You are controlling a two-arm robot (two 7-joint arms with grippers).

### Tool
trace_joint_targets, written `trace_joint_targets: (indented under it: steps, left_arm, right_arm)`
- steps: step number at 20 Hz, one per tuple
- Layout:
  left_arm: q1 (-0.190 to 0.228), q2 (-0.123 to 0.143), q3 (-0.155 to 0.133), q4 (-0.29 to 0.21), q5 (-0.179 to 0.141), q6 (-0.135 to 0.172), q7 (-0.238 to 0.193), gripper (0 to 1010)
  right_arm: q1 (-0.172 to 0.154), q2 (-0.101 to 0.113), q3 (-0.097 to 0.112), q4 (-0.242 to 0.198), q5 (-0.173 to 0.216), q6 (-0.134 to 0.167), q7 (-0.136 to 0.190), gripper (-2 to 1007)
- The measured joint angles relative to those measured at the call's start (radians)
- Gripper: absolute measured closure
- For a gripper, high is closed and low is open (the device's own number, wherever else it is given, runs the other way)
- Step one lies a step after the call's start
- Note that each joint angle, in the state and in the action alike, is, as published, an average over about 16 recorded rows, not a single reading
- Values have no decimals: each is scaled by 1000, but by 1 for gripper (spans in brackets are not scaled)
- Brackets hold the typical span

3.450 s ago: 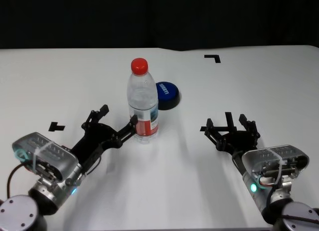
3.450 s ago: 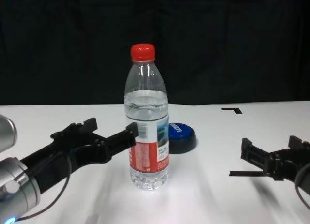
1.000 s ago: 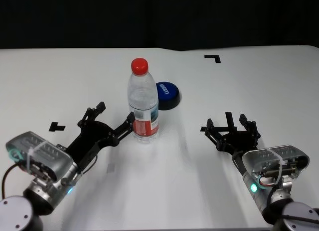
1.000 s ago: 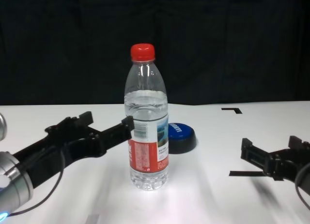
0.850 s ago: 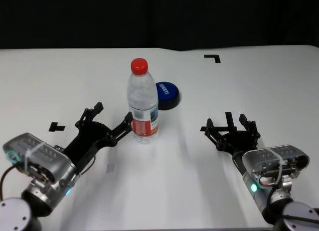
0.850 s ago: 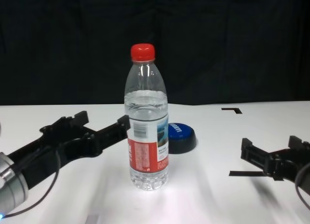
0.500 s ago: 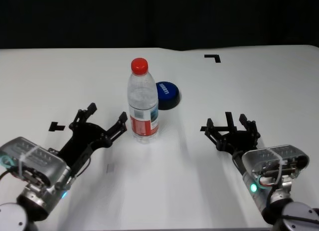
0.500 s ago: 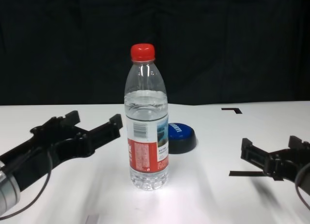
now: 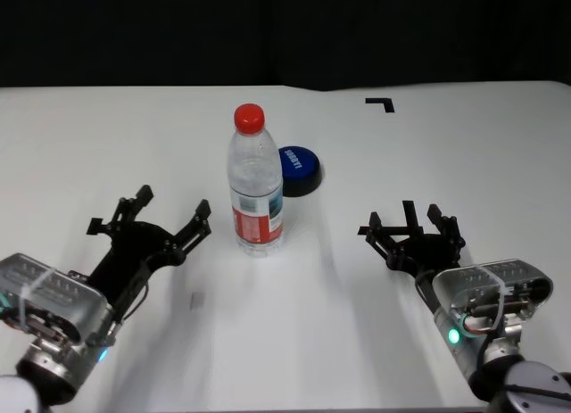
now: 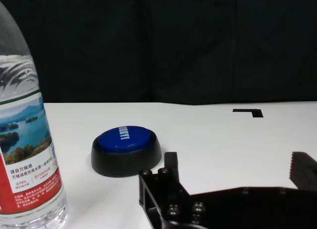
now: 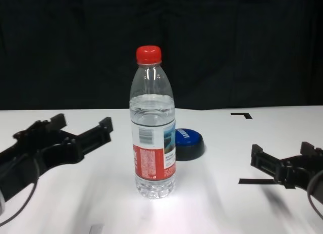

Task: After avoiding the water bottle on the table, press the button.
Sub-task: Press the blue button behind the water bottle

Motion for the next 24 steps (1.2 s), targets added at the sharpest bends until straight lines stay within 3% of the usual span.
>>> trace_joint_targets:
  steps: [13,24]
  left_arm:
    - [68,-36,-54,-60,58,15,56,7]
    - [98,-71,-78,-80,92,22,81,7]
  right_arm:
    - [0,0,0,0,0,0,0,2]
    - [0,0,0,0,0,0,0,2]
